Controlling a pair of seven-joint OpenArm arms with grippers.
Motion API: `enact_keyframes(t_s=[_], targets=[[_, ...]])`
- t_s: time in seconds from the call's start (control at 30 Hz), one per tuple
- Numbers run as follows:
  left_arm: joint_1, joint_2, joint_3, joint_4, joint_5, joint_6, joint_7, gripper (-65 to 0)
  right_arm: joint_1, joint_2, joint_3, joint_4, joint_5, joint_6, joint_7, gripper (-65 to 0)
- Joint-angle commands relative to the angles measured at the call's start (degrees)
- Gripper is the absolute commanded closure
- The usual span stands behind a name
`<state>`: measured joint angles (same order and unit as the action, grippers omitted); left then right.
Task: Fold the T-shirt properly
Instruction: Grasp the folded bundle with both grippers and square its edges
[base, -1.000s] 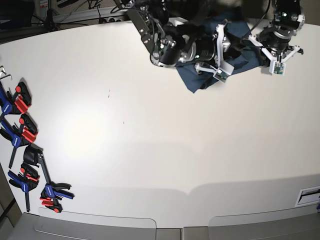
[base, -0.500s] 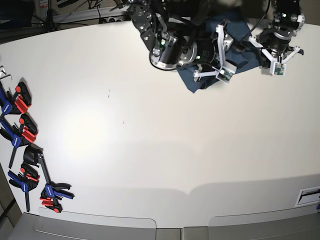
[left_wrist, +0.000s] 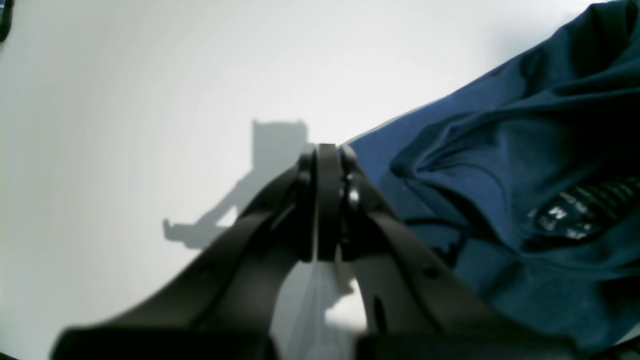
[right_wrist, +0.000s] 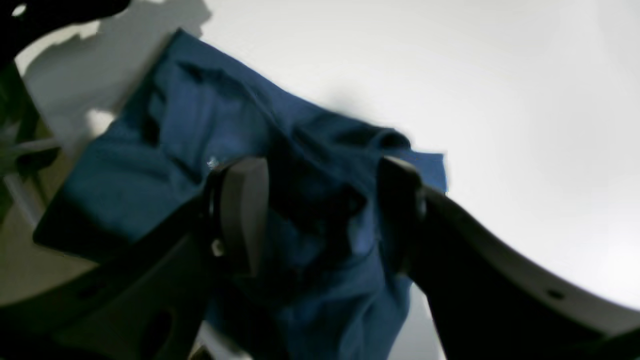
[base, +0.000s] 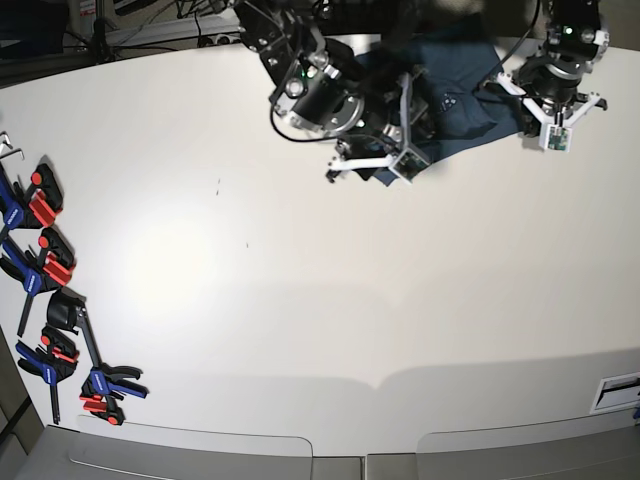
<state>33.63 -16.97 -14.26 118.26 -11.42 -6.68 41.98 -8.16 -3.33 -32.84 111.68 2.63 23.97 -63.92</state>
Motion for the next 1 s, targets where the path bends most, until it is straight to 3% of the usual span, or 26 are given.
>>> enact_keyframes(t_s=[0.0,0.33,0.53,0.97], targets=[[-0.1,-0.4,-0.2,1.0,-0.2,0.2,-1.3,0.0,-0.2,-0.5,0.7,1.5,0.7,-0.1,1.0,-32.7],[-0.1,-0.4,-0.2,1.0,-0.2,0.2,-1.3,0.0,-6.6,0.7,8.0,10.1,2.5,0.0,0.5,-32.7],[-0.2,-0.4,-0.2,1.0,-0.2,0.2,-1.4,0.0,-9.2,2.4,9.7,10.1,2.4,0.0,1.6,-32.7],[-0.2,-0.4,-0.2,1.0,-0.2,0.2,-1.7,0.0,-9.0,2.4,10.0,1.8,3.4,0.0,5.0,-32.5]])
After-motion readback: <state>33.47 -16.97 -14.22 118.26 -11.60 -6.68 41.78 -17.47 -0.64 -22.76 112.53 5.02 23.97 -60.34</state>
